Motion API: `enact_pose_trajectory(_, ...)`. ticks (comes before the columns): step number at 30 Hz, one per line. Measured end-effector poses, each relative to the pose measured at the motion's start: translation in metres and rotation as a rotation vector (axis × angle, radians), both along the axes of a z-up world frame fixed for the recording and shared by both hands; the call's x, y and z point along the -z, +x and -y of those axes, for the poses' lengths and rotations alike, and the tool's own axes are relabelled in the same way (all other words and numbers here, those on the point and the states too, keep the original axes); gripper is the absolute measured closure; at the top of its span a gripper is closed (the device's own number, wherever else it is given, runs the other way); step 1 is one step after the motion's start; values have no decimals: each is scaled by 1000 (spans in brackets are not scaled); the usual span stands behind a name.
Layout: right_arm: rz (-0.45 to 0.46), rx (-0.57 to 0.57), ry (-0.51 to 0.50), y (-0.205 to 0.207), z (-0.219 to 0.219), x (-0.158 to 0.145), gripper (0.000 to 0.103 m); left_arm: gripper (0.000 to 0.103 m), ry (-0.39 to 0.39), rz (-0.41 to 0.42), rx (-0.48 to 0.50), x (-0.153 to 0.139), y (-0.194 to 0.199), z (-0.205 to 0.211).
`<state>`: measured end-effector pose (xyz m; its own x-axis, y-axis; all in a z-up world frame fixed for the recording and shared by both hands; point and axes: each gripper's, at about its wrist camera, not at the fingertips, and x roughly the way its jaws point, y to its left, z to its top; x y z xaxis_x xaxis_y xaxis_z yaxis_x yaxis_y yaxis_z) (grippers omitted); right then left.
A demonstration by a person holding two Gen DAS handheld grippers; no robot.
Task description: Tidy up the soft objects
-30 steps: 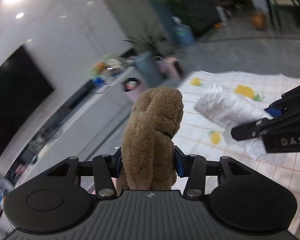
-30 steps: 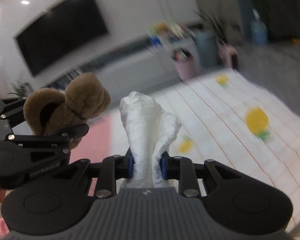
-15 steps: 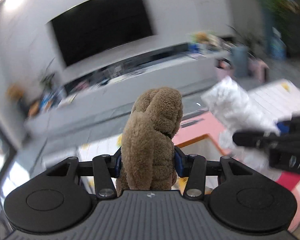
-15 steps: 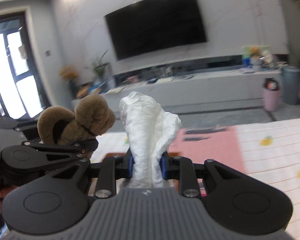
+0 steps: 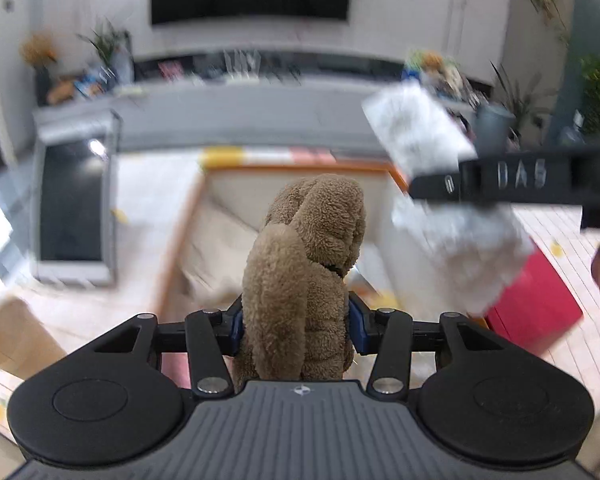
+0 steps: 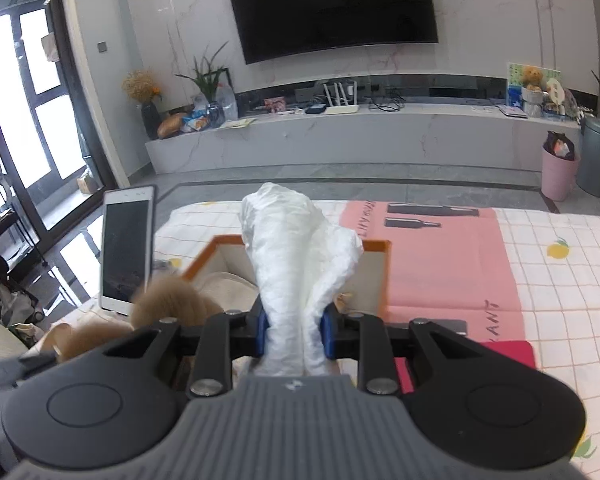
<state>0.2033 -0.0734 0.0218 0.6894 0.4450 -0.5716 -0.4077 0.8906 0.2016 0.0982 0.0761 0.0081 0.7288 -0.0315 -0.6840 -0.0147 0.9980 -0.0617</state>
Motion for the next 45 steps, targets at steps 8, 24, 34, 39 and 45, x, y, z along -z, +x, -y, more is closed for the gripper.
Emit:
enact_pose_trajectory(8, -66, -13, 46, 28, 10, 19, 79, 48, 12, -108, 42, 20, 12, -3)
enact_pose_trajectory(24, -176, -102, -225, 80, -57, 37, 79, 17, -33, -162, -1, 34, 30, -4)
enact_pose_trajectory(34, -238, -84, -358, 102, -81, 62, 78, 13, -17, -62, -31, 14, 7, -12)
enact_pose_trajectory(39, -231, -99, -423, 101, -94, 65, 60, 13, 26, 22, -48, 5, -6, -13)
enact_pose_trajectory(45, -112, -75, -432, 84, -98, 48, 34, 12, 138, 157, -69, -6, -23, -7)
